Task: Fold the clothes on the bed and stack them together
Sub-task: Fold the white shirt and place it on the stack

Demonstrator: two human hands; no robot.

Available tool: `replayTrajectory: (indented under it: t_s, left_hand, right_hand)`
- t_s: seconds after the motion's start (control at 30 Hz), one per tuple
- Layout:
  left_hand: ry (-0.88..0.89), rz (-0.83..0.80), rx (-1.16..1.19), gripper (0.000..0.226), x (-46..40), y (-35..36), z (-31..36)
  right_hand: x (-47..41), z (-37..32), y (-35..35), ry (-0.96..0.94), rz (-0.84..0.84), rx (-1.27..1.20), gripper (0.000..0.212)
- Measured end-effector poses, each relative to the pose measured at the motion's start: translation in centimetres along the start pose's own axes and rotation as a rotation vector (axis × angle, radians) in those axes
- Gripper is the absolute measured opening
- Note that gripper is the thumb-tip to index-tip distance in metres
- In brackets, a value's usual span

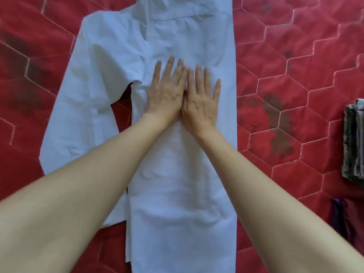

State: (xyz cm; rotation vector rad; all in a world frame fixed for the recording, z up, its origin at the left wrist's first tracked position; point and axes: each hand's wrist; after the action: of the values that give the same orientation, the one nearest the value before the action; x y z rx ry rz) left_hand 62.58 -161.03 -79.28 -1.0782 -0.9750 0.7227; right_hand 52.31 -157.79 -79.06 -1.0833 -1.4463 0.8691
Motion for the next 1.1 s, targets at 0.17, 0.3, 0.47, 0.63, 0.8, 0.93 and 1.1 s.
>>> replayTrajectory:
  t_s: [0.17, 0.3, 0.47, 0.63, 0.8, 0.93, 1.1]
  left_hand:
    - [-0.081, 0.004, 0.147, 0.059, -1.2, 0.2, -4.0]
    - [-0.258, -0.079, 0.131, 0.060, -0.2, 0.1, -3.6]
    - [-0.103, 0.047, -0.031, 0.057, -5.0, -2.6, -2.6]
    - [-0.099, -0.074, -0.009, 0.055, -11.9, -3.1, -5.6]
    - [-0.144, -0.084, -0.015, 0.065, -13.3, -3.2, -8.8]
    - [-0.169, -0.220, 0.019, 0.065, -13.2, -5.1, -8.0]
    - [-0.124, -0.041, 0.064, 0.056, -4.9, -6.1, -8.1]
  right_hand:
    - [-0.9, 3.5, 0.8, 0.021, 0.004, 0.060, 0.057]
    - [2.0, 4.7, 0.8, 0.173, 0.015, 0.044, 0.057]
    - [-4.4, 3.2, -2.8, -0.038, 0.055, 0.023, 0.051]
    - [-15.0, 2.9, -5.6, -0.112, -0.045, 0.196, 0.054]
    - [-16.2, 4.9, -4.8, -0.008, -0.041, 0.143, 0.058]
    - [-15.8, 3.5, -5.8, 0.050, -0.092, 0.125, 0.057]
    - [-8.8, -0.3, -5.3, 0.029, 0.019, -0.090, 0.052]
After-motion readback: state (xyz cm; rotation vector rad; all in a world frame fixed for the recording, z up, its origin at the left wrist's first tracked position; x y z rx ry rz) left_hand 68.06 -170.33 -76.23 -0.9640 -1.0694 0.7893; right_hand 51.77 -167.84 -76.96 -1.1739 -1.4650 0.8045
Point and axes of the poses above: each hand's wrist, its own x-axis away from the middle knuckle, its own y-axis out of the palm, z = x × y, and after that the axes turned 15 degrees about -z, right-handed
